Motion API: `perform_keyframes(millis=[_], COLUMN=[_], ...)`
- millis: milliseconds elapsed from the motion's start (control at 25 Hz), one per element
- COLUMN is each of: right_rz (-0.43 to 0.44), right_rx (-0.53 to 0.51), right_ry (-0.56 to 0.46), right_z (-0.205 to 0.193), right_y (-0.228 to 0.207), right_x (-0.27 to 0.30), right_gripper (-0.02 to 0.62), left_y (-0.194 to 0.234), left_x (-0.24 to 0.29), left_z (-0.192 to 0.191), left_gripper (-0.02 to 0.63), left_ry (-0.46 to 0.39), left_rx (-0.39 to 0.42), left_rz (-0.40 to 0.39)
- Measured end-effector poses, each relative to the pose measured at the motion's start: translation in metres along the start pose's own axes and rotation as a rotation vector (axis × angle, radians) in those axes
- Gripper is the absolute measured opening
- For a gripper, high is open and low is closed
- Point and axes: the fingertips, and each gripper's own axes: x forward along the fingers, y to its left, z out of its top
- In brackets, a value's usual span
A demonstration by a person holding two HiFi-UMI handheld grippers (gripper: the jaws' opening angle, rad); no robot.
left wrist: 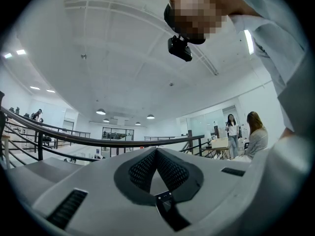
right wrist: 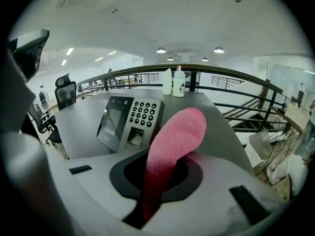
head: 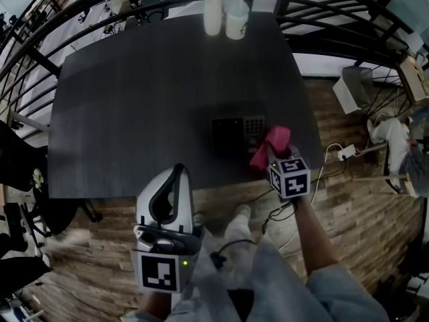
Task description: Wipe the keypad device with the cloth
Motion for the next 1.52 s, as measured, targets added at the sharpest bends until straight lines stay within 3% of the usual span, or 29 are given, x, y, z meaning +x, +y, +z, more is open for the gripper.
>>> perform_keyframes(millis=[440, 1080, 1520], right_rz=[0.050, -0.036, -0.030], right_rx=[-0.004, -0.001, -0.041], right_ry=[-0.036, -0.277, -0.437], right_z=[-0.006, 0.056, 0.094], right_y=[0.024, 0.033, 0.046], right_x=[-0.027, -0.100, -0.149], right_gripper=[0.029, 0.029, 0.028], left_y=[-0.008, -0.027, -0.038], left_x=[0.006, 0.017, 0.019], left_z=[0.003, 0.020, 0.034], left_gripper=[0.008, 0.008, 0.008], left_ry=[-0.012, -0.046, -0.078], left_rx=[0.010, 0.028, 0.054], left_rz=[-0.028, -0.089, -0.115])
